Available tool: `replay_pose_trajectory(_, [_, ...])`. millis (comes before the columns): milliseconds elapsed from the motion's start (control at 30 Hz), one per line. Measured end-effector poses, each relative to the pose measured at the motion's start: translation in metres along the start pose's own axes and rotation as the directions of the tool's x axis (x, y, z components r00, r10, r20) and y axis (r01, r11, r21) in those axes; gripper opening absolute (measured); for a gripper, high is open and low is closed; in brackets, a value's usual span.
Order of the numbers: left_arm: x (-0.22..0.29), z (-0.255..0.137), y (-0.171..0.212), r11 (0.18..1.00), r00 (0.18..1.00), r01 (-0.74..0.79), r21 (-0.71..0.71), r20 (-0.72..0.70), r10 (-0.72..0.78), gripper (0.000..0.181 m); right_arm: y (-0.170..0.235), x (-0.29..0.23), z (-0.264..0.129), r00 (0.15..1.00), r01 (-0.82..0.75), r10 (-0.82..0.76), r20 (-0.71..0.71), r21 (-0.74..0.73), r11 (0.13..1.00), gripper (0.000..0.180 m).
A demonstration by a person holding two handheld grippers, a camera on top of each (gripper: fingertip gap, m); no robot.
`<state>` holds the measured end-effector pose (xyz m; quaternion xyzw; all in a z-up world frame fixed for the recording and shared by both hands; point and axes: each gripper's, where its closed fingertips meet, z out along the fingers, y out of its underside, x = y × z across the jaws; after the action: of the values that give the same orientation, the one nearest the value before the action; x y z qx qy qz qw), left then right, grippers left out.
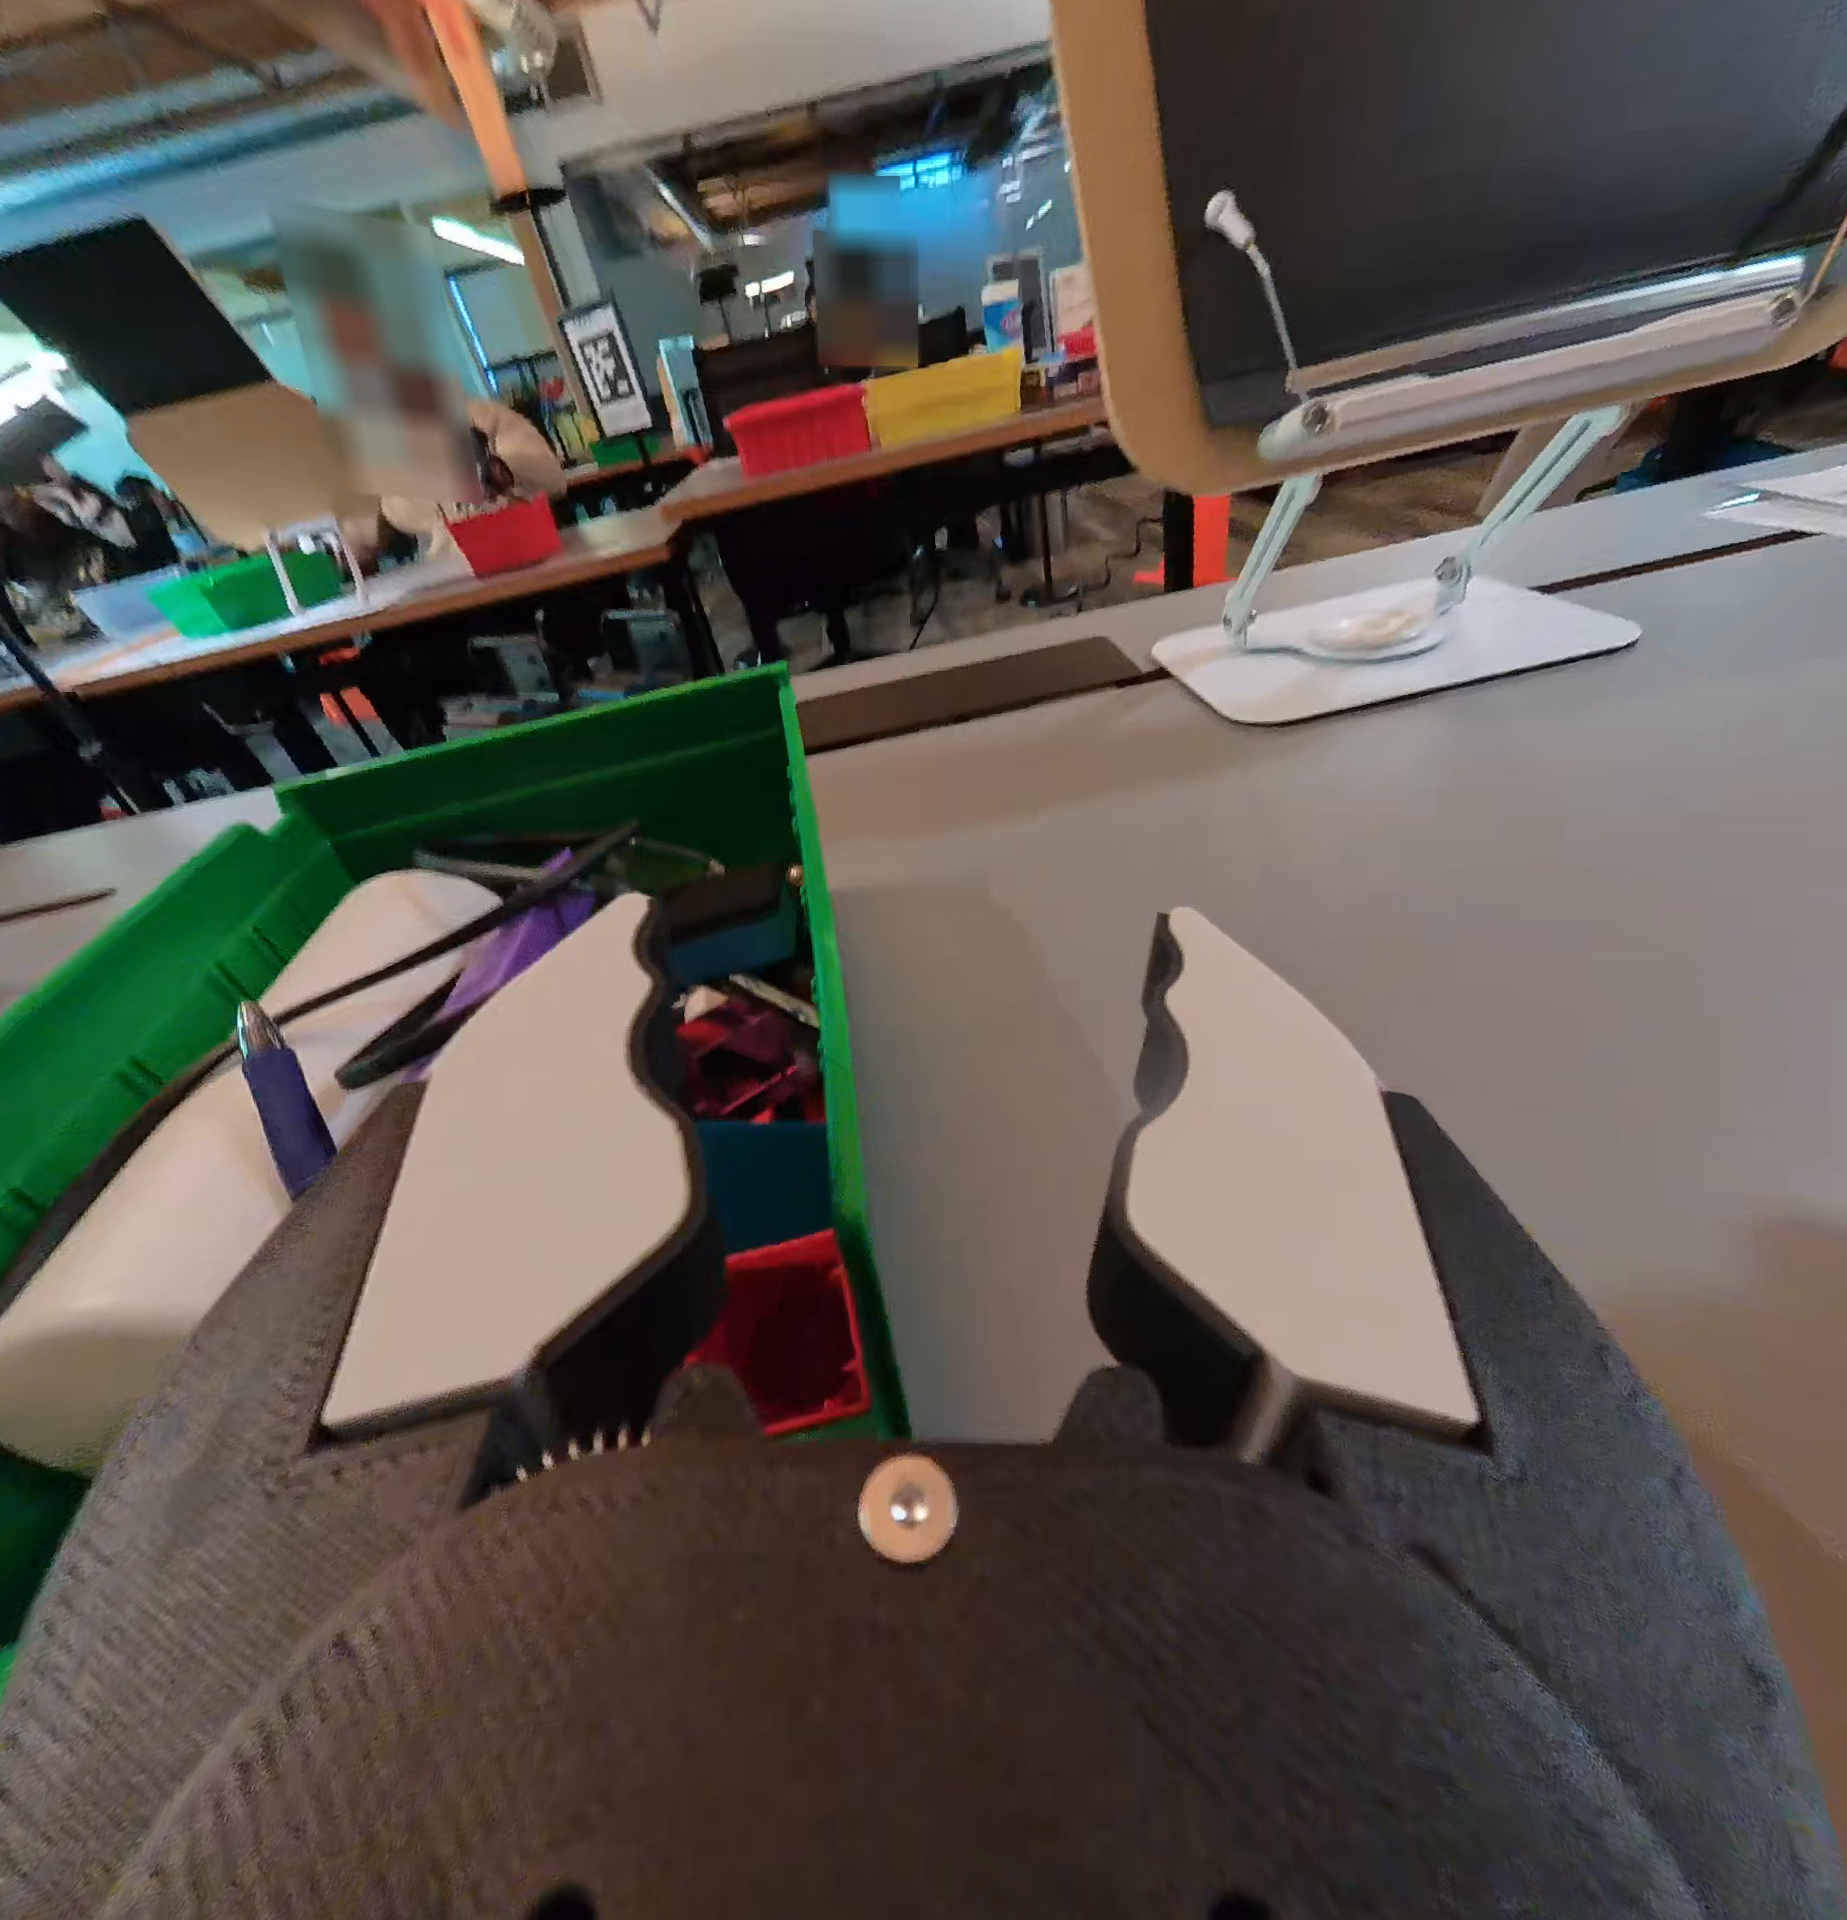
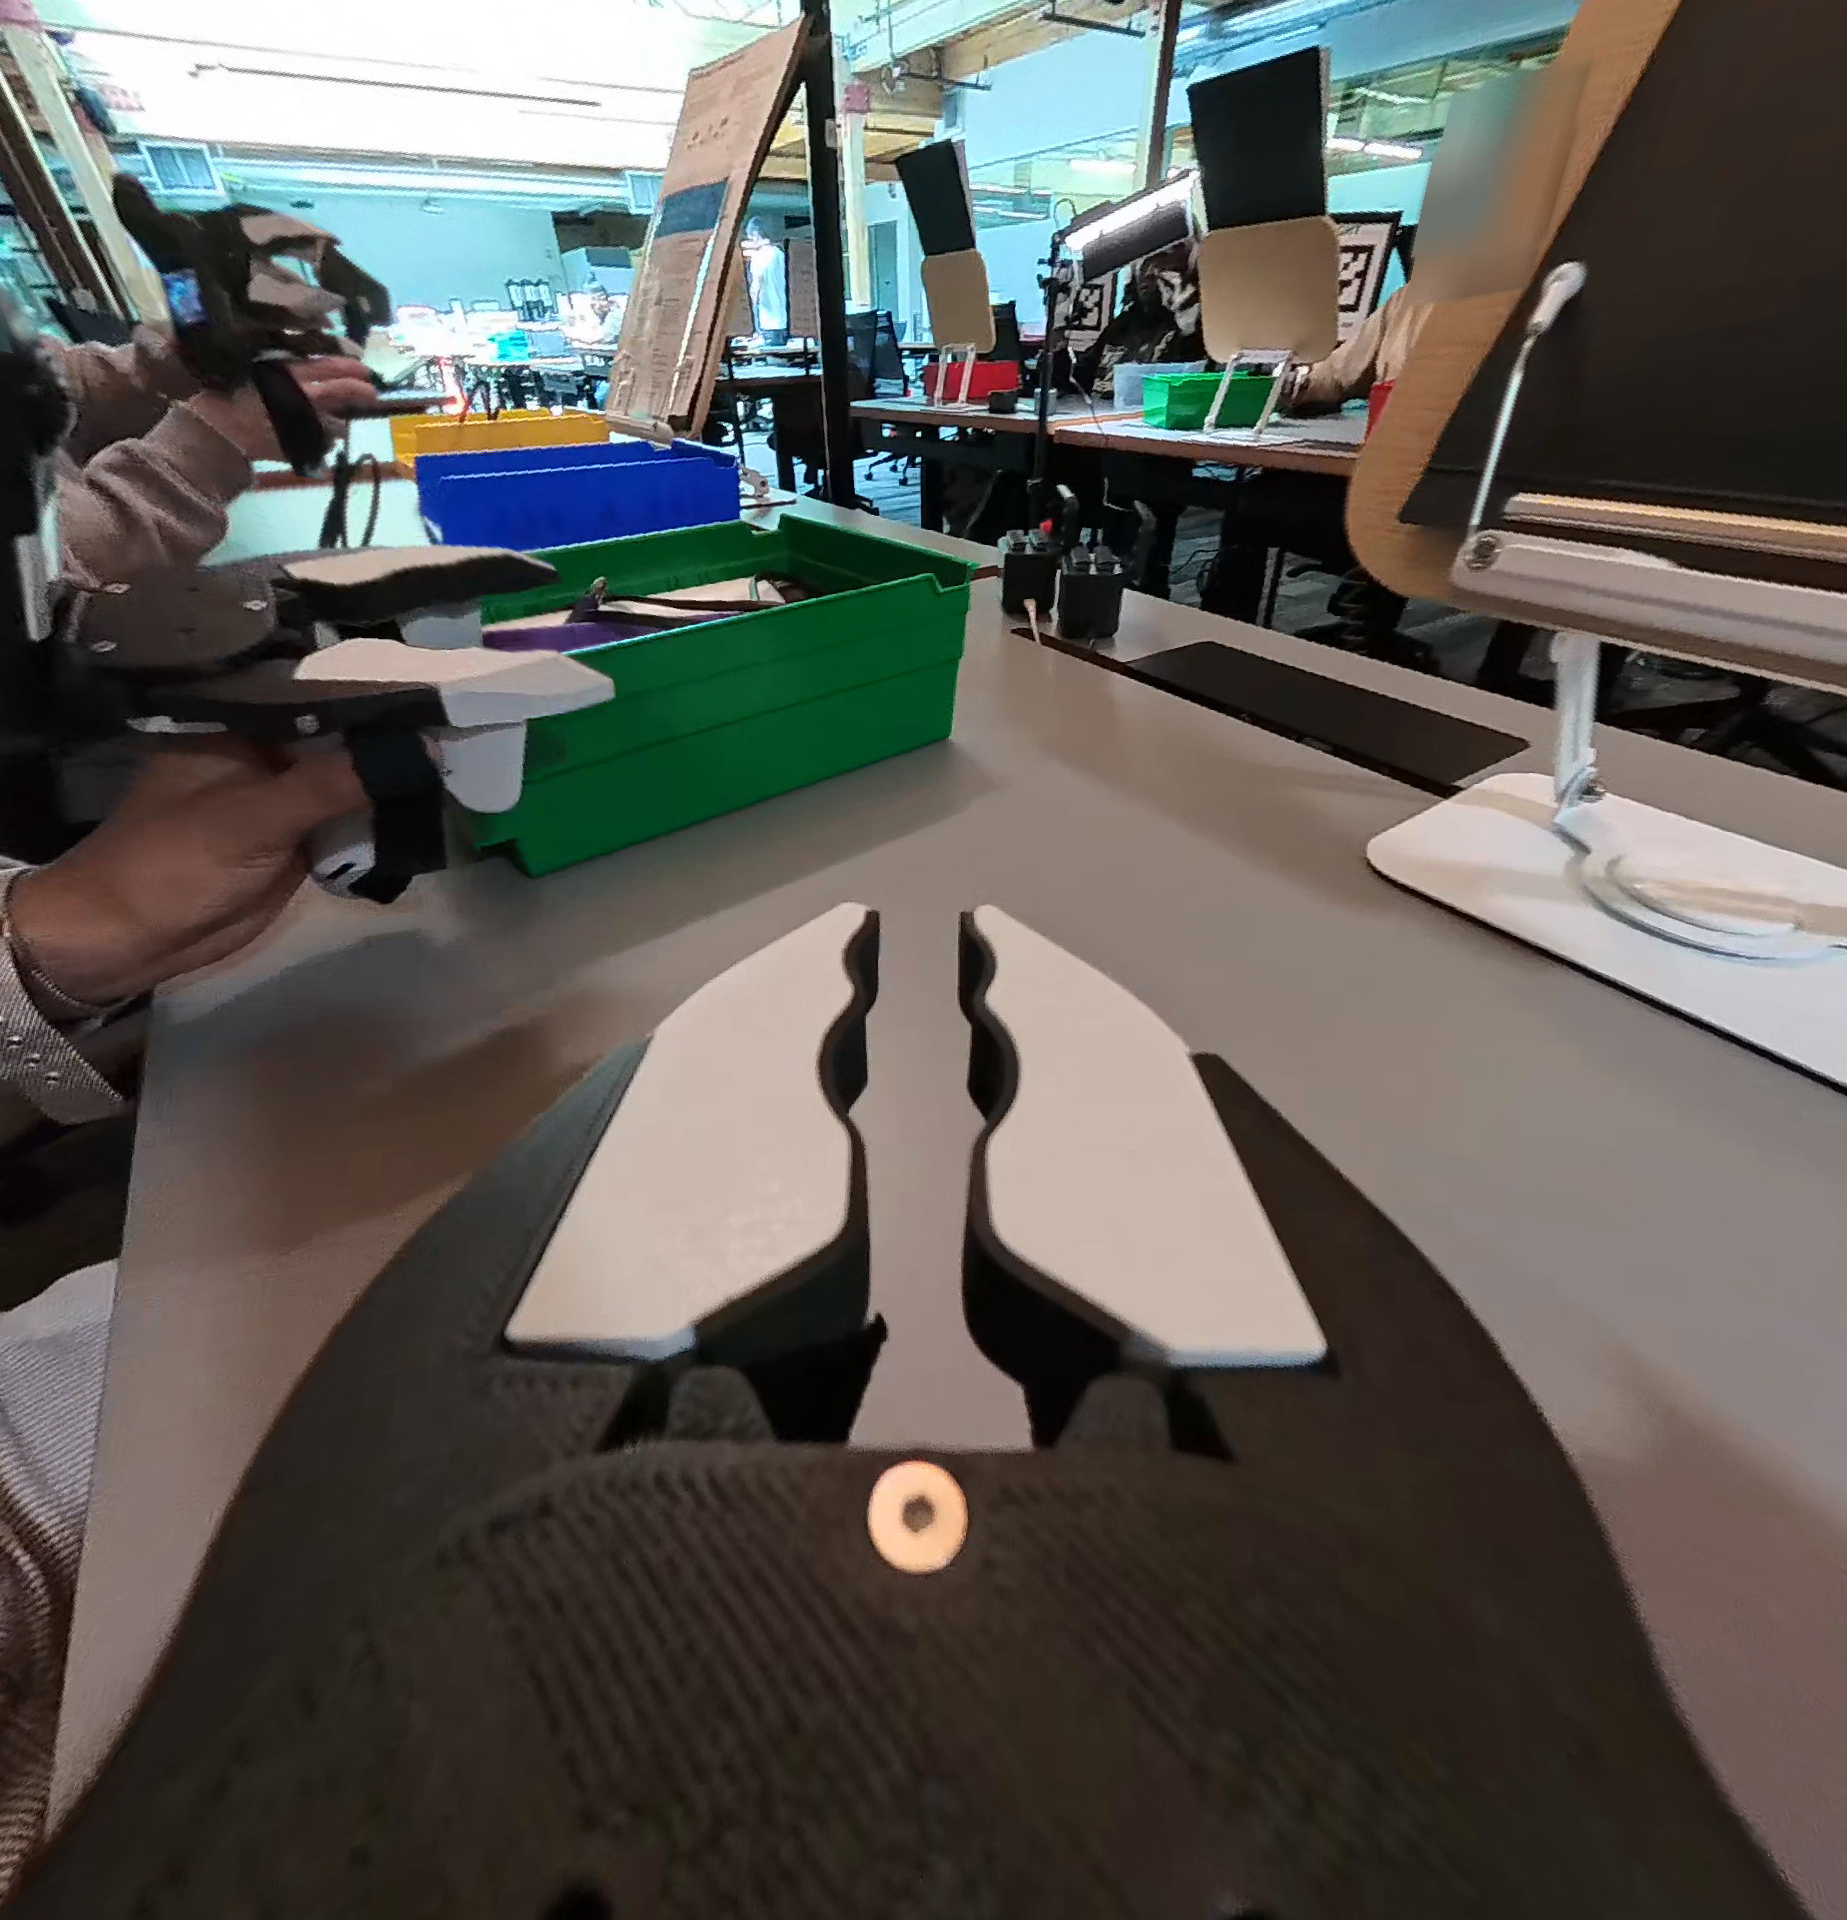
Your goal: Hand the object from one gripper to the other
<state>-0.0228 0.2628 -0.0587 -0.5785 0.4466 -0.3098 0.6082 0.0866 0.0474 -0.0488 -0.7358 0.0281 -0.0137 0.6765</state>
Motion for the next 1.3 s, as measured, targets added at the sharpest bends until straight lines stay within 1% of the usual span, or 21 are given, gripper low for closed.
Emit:
replay_pose_trajectory(33, [-0.002, 0.001, 0.004, 1.000, 1.000, 0.012, -0.019, -0.002, -0.012, 0.081, 0.001, -0.002, 0.002, 1.000, 0.004, -0.004, 0.008, -0.005, 1.000, 0.015])
replay_pose_trajectory(67, [-0.004, 0.001, 0.009, 0.999, 1.000, 0.016, -0.038, -0.004, -0.016, 0.070, 0.001, -0.004, 0.003, 1.000, 0.008, -0.008, 0.015, -0.009, 1.000, 0.015])
replay_pose_trajectory(133, [-0.004, 0.001, 0.017, 0.997, 0.999, 0.008, -0.072, -0.037, -0.011, 0.033, 0.002, -0.006, 0.006, 1.000, 0.010, -0.009, 0.026, -0.014, 1.000, 0.015])
replay_pose_trajectory(200, [-0.013, -0.001, 0.020, 0.995, 1.000, -0.016, -0.096, -0.014, 0.014, 0.010, 0.002, -0.007, 0.008, 0.999, 0.000, 0.000, 0.035, -0.014, 1.000, 0.015])
replay_pose_trajectory(267, [-0.014, -0.003, 0.022, 0.992, 0.998, -0.045, -0.114, -0.049, 0.039, 0.011, 0.001, -0.008, 0.009, 0.999, -0.018, 0.019, 0.044, -0.008, 1.000, 0.015])
replay_pose_trajectory(400, [-0.023, -0.014, 0.026, 0.985, 0.997, -0.072, -0.158, -0.005, 0.072, 0.007, 0.000, -0.009, 0.014, 0.996, -0.060, 0.060, 0.070, 0.005, 0.998, 0.015])
replay_pose_trajectory(500, [-0.017, -0.022, 0.025, 0.983, 0.998, -0.065, -0.171, -0.010, 0.064, 0.006, -0.001, -0.012, 0.019, 0.994, -0.069, 0.069, 0.089, 0.007, 0.998, 0.015])
replay_pose_trajectory(633, [0.004, -0.028, 0.021, 0.989, 0.997, -0.055, -0.135, -0.057, 0.047, 0.008, 0.000, -0.018, 0.026, 0.991, -0.067, 0.067, 0.118, -0.005, 0.998, 0.015])
replay_pose_trajectory(733, [0.014, -0.031, 0.017, 0.988, 0.991, -0.107, -0.113, -0.092, 0.096, 0.013, 0.002, -0.021, 0.030, 0.989, -0.060, 0.062, 0.134, -0.015, 0.998, 0.015])
replay_pose_trajectory(767, [0.016, -0.033, 0.011, 0.990, 0.989, -0.119, -0.074, -0.100, 0.112, 0.015, 0.003, -0.022, 0.031, 0.989, -0.058, 0.060, 0.137, -0.019, 0.998, 0.015])
replay_pose_trajectory(833, [0.015, -0.043, -0.016, 0.991, 0.986, -0.122, 0.062, -0.106, 0.128, 0.019, 0.003, -0.022, 0.031, 0.988, -0.059, 0.061, 0.140, -0.024, 0.998, 0.015])
replay_pose_trajectory(900, [0.000, -0.054, -0.042, 0.979, 0.991, -0.104, 0.176, -0.070, 0.118, 0.023, 0.004, -0.021, 0.031, 0.988, -0.064, 0.067, 0.139, -0.024, 0.998, 0.015])
replay_pose_trajectory(933, [-0.011, -0.058, -0.049, 0.976, 0.994, -0.082, 0.203, -0.056, 0.095, 0.025, 0.005, -0.021, 0.030, 0.988, -0.069, 0.073, 0.138, -0.029, 0.997, 0.015])
replay_pose_trajectory(967, [-0.027, -0.059, -0.050, 0.981, 0.997, -0.052, 0.189, -0.042, 0.061, 0.025, 0.007, -0.020, 0.029, 0.987, -0.076, 0.081, 0.138, -0.035, 0.996, 0.015])
replay_pose_trajectory(1000, [-0.046, -0.055, -0.044, 0.991, 1.000, -0.014, 0.136, -0.019, 0.017, 0.023, 0.008, -0.020, 0.028, 0.986, -0.085, 0.090, 0.139, -0.041, 0.995, 0.015])
replay_pose_trajectory(1067, [-0.084, -0.044, -0.019, 0.994, 0.994, 0.105, -0.008, 0.016, -0.105, 0.025, 0.011, -0.021, 0.022, 0.984, -0.102, 0.109, 0.141, -0.052, 0.993, 0.015])
replay_pose_trajectory(1133, [-0.109, -0.033, 0.007, 0.960, 0.971, 0.239, -0.147, 0.016, -0.239, 0.025, 0.016, -0.021, 0.014, 0.984, -0.112, 0.121, 0.133, -0.071, 0.991, 0.016])
replay_pose_trajectory(1200, [-0.125, -0.022, 0.029, 0.907, 0.945, 0.322, -0.270, 0.032, -0.326, 0.025, 0.020, -0.020, 0.004, 0.987, -0.107, 0.116, 0.113, -0.083, 0.991, 0.016])
replay_pose_trajectory(1267, [-0.131, -0.012, 0.048, 0.856, 0.935, 0.342, -0.387, 0.046, -0.353, 0.029, 0.022, -0.016, -0.008, 0.992, -0.091, 0.098, 0.075, -0.091, 0.992, 0.016])
replay_pose_trajectory(1300, [-0.134, -0.007, 0.054, 0.843, 0.939, 0.330, -0.424, 0.054, -0.341, 0.032, 0.023, -0.014, -0.014, 0.995, -0.085, 0.090, 0.054, -0.095, 0.992, 0.016])
